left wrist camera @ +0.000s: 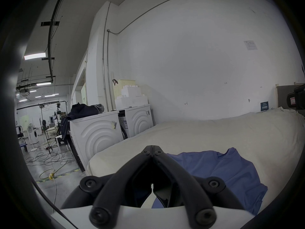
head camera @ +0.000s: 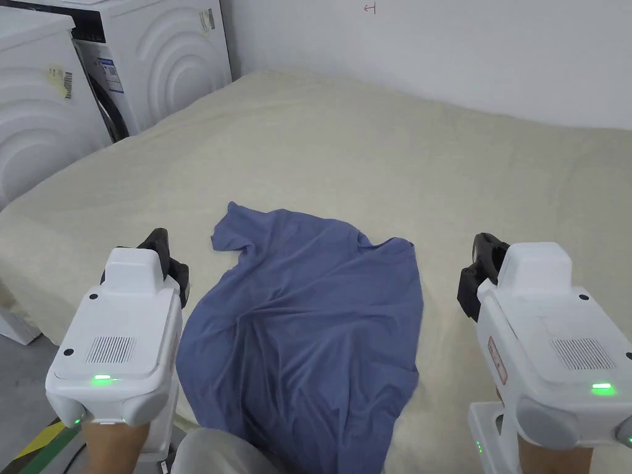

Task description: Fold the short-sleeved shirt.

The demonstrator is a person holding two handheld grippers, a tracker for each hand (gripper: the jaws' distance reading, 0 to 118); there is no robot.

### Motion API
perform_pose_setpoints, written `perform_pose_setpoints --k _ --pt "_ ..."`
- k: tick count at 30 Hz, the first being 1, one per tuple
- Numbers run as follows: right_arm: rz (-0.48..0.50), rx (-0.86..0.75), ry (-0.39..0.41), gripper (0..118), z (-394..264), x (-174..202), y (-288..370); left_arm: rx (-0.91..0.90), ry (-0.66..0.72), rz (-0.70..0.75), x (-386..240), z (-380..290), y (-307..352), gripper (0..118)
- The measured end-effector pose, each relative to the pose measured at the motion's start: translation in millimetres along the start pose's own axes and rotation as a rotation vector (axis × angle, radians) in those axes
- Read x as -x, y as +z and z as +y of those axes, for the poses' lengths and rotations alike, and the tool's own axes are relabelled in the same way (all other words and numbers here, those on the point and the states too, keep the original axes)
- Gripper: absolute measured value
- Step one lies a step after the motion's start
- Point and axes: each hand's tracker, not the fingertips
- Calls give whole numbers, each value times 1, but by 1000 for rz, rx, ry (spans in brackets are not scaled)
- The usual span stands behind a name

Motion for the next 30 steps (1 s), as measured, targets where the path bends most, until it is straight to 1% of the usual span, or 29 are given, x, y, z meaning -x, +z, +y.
perform_pose_setpoints --k 2,6,8,12,14,16,17,18,19,21,22,23,30 --pt "-9 2 1 0 0 -4 0 11 -2 -30 -5 0 -5 0" --pt "-28 7 0 0 -2 -14 -2 83 9 -144 -17 3 -24 0" --pt "-36 11 -3 0 -3 -18 -4 124 4 -164 -27 5 -37 0" --pt "-50 25 -2 0 -7 -27 -8 308 31 -253 -45 -2 -78 1" --pt "-54 37 -5 0 -9 -31 -11 428 44 -277 -55 -9 -101 10" --pt "-58 52 -8 0 -13 -35 -16 533 60 -317 -64 -22 -122 26" --pt "-61 60 -9 0 -14 -37 -17 571 63 -336 -68 -28 -131 38" --pt "-64 67 -8 0 -16 -39 -20 601 64 -344 -73 -35 -139 58" --pt "-67 73 -7 0 -18 -41 -22 651 56 -353 -77 -43 -147 71" --pt "-72 85 -8 0 -21 -44 -25 713 48 -374 -87 -55 -160 95" --pt "-75 92 -10 0 -23 -46 -27 744 42 -385 -92 -61 -166 101" --pt "-78 98 -11 0 -24 -48 -28 761 37 -394 -96 -67 -169 105" --pt "-96 147 -12 0 -37 -58 -36 920 -113 -449 -126 -103 -197 105"
